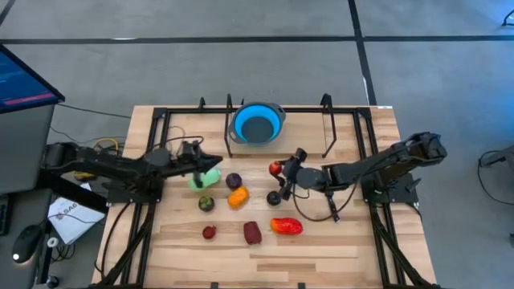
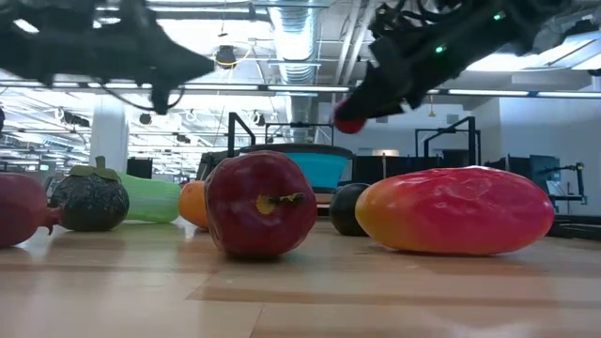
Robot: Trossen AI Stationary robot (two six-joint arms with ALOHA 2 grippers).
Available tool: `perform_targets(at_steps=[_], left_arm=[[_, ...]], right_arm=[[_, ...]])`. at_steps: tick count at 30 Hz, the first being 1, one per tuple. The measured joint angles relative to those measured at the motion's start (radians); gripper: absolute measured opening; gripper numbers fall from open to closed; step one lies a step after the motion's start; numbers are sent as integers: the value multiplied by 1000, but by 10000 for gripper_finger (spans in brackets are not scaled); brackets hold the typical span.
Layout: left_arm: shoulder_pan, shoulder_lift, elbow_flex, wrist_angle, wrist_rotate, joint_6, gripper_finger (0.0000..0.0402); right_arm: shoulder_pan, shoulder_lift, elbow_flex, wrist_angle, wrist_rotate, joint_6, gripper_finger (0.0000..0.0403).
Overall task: Pick & Place Fruit
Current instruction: Put the top red pomegranate into the blue strainer bowl on the shelf
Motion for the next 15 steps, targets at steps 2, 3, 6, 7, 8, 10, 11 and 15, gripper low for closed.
perform_targets(at_steps=[2,3,6,7,8,10,11,15], left_arm=[[0,106,69,4,0,54,8],[0,150,99,2,0,79,10],[4,273,186,2,5,127,28],[9,304,211,2,12,138,41],[14,335,235,2,19,141,55],[24,382,270,2,22,144,90],[30,401,282,0,22,144,109],[45,438,297,3,22,144,192]], right_arm=[[-4,37,35,9,26,-65,203],[-5,56,57,6,39,-100,205],[-8,113,126,2,62,-229,207],[-9,131,149,1,63,-267,207],[-9,149,170,-3,69,-303,206],[-9,193,219,-2,94,-373,203],[-8,212,237,-3,114,-412,202],[-5,275,299,-4,194,-509,201]])
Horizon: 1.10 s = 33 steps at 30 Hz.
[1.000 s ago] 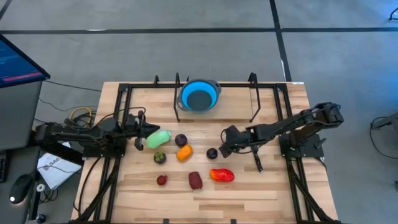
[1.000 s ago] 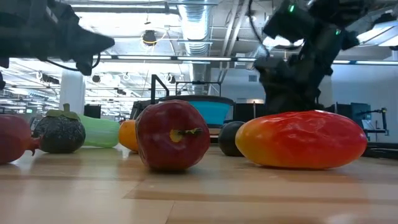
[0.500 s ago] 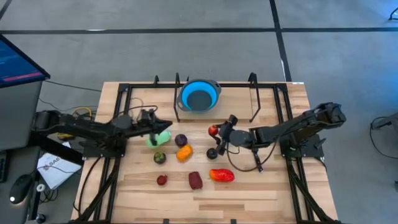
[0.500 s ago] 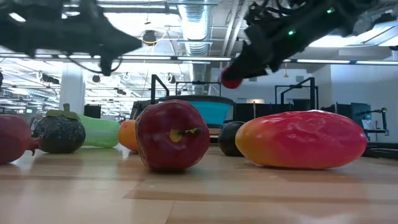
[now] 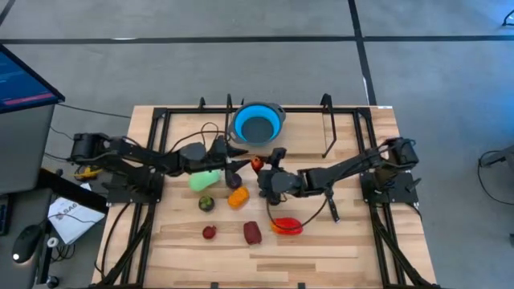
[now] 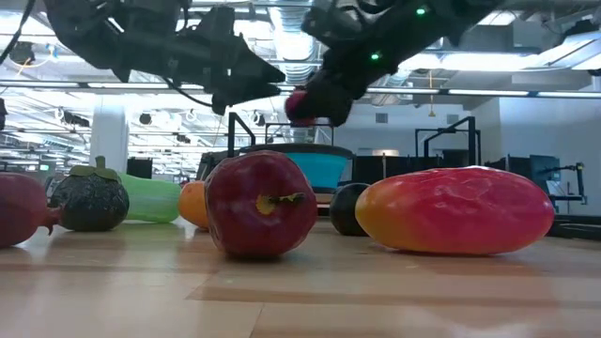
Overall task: Pick & Place Fruit
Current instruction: Put the top red pomegranate into the blue strainer bowl on the shelf
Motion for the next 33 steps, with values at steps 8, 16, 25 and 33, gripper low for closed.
perform_targets(at_steps=[8,16,25,33], left_arm=[[3,7,-5,-8,26,0,311],[2,7,-5,-7,42,3,326],[1,11,-5,19,26,3,311],[1,10,-5,22,60,33,277]], right_arm=[[5,26,39,11,17,-4,210],[5,10,39,80,16,29,206],[6,10,37,155,-14,29,213],[6,12,36,178,-45,29,212]])
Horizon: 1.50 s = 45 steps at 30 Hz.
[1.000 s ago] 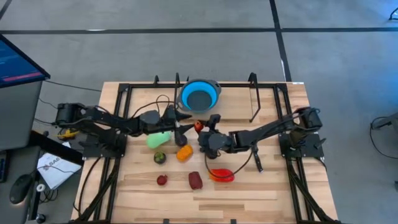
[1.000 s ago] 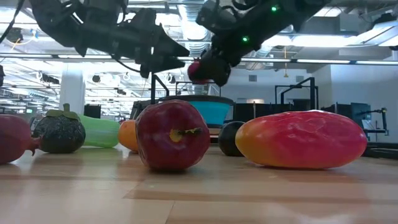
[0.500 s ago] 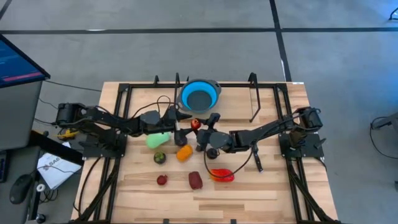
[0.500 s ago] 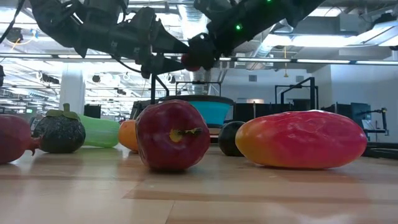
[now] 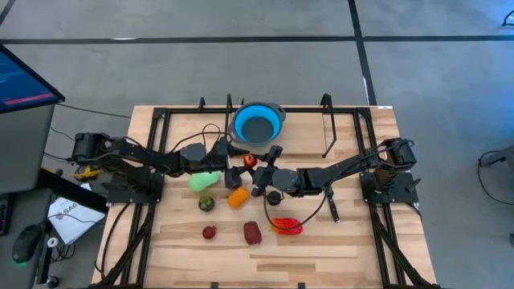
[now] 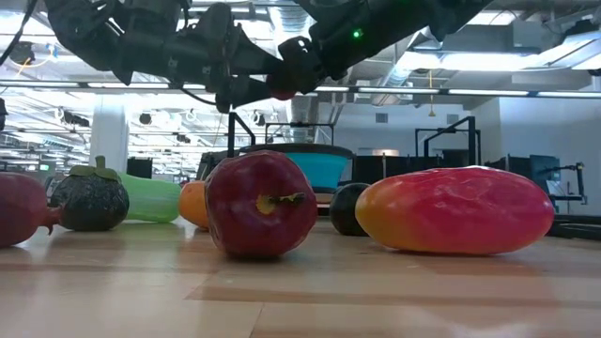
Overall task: Pick & Place Fruit
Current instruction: Put the top red pomegranate into the blue strainer bowl on the shelf
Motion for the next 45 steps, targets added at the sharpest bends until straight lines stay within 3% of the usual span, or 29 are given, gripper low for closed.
perform_targets(at_steps=[9,12,16,21,27,32,35,42,45], left_arm=[[0,1,0,0,20,1,174],[0,1,0,-2,20,5,157],[0,4,-2,-18,9,79,168],[1,4,-2,-22,-57,218,179],[0,3,-2,-21,-79,437,175],[-9,3,-2,-21,-92,569,182],[-22,3,-2,-20,-126,623,181],[-28,3,-2,-20,-150,645,184],[-28,3,-2,-19,-154,645,185]], right_arm=[[-3,0,0,2,-13,0,228],[-2,0,0,-6,-18,2,233],[0,-28,1,-108,-28,52,249],[1,-119,4,-328,-36,207,272],[-11,-238,3,-527,-115,436,287],[-45,-263,3,-465,-249,602,308],[-66,-234,2,-398,-277,661,325],[-90,-138,8,-223,-273,718,341],[-95,-93,48,-237,-205,717,334]])
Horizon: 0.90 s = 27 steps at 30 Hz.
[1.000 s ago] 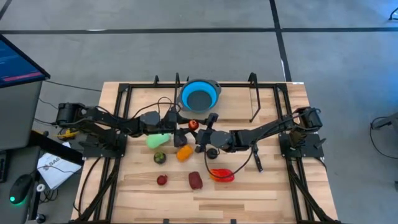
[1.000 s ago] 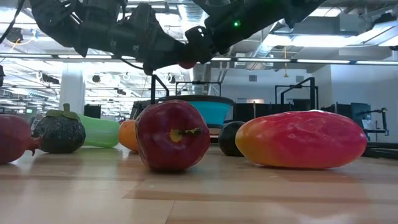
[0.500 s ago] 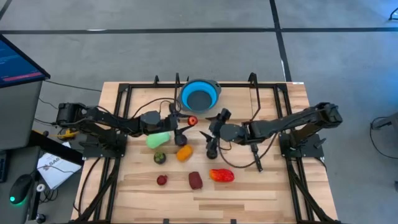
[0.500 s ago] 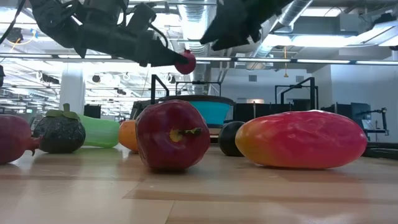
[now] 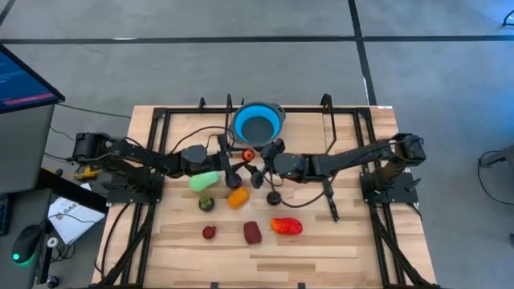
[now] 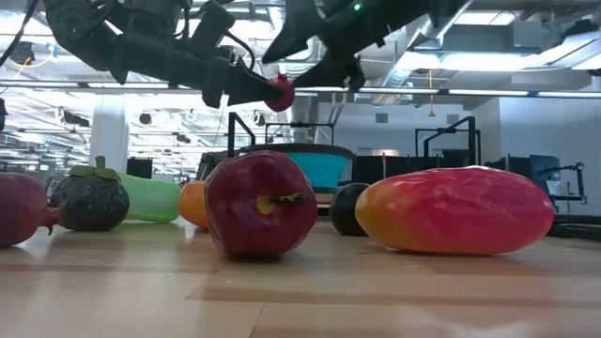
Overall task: Pick & Place Fruit
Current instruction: Put the top red pomegranate into the blue strainer bowl on the shelf
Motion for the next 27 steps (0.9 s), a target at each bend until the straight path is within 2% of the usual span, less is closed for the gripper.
perform_targets(at_steps=[9,14,23,27], left_arm=[[0,0,0,-5,-2,2,186],[0,0,0,-5,-2,0,186],[0,0,0,-4,5,-16,187],[0,1,0,-9,5,-66,197]], right_arm=[[-34,100,132,-134,46,31,295],[-44,106,147,-173,45,46,264],[-43,105,149,-199,28,49,153],[-44,104,147,-230,30,45,152]])
